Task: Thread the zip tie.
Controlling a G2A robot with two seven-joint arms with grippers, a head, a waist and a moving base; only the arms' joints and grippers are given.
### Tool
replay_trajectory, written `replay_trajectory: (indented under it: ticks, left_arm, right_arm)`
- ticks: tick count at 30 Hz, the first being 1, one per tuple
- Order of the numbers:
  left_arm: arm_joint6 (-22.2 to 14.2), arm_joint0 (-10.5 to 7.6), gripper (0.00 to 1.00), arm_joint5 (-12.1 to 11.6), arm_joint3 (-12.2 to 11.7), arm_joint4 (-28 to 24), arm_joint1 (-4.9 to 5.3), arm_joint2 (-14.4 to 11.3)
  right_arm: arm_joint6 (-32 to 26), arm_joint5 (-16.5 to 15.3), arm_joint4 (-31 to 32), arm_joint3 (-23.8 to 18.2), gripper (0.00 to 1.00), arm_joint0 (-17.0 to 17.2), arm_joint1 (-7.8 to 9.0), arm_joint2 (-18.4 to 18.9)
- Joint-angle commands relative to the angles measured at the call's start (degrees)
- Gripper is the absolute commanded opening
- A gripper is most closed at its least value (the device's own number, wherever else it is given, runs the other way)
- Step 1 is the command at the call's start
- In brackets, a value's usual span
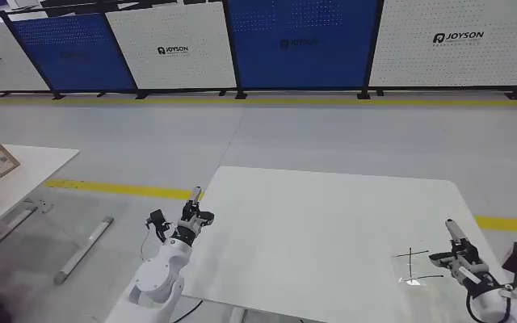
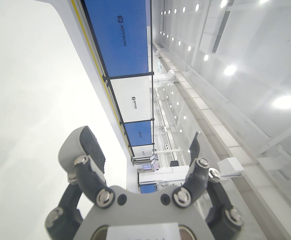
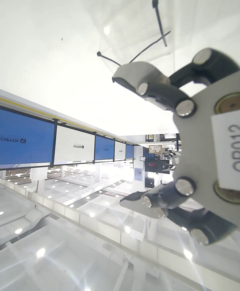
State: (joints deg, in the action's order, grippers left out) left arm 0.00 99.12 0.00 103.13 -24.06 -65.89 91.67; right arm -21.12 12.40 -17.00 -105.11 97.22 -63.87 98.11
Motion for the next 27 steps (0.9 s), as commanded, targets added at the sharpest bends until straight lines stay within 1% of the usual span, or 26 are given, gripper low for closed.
replay_trajectory:
  ticks: [1,2,3,5,8,11,14,16,27]
  left_arm:
    - [0.0,0.0,1.0,0.0,0.0,0.0,0.0,0.0]
    - [0.0,0.0,1.0,0.0,0.0,0.0,0.0,0.0]
    - [0.0,0.0,1.0,0.0,0.0,0.0,0.0,0.0]
    - [0.0,0.0,1.0,0.0,0.0,0.0,0.0,0.0]
    - [0.0,0.0,1.0,0.0,0.0,0.0,0.0,0.0]
    - [0.0,0.0,1.0,0.0,0.0,0.0,0.0,0.0]
    - [0.0,0.0,1.0,0.0,0.0,0.0,0.0,0.0]
    - [0.0,0.0,1.0,0.0,0.0,0.0,0.0,0.0]
    - [0.0,0.0,1.0,0.0,0.0,0.0,0.0,0.0]
  right_arm:
    - [-1.23,0.28,-0.71,0.05,1.0,-0.13,0.02,-0.12]
    - [-3.83,0.64,-1.86,0.3,1.0,-0.71,0.14,0.21]
    - [-7.21,0.83,-2.0,1.18,1.0,-1.63,0.47,1.62]
    - [-12.6,0.92,-1.36,1.89,1.0,-2.69,0.97,2.82]
    - [-23.04,3.12,-0.43,4.5,1.0,-5.76,1.95,4.01]
    - [-30.88,4.87,1.75,8.31,1.0,-9.68,2.81,3.36]
    - [-35.96,5.45,3.57,12.49,1.0,-12.99,3.41,1.99]
    - [-36.37,5.93,3.68,13.93,1.0,-14.15,3.55,1.87]
    - [-36.37,5.93,3.68,13.93,1.0,-14.15,3.55,1.87]
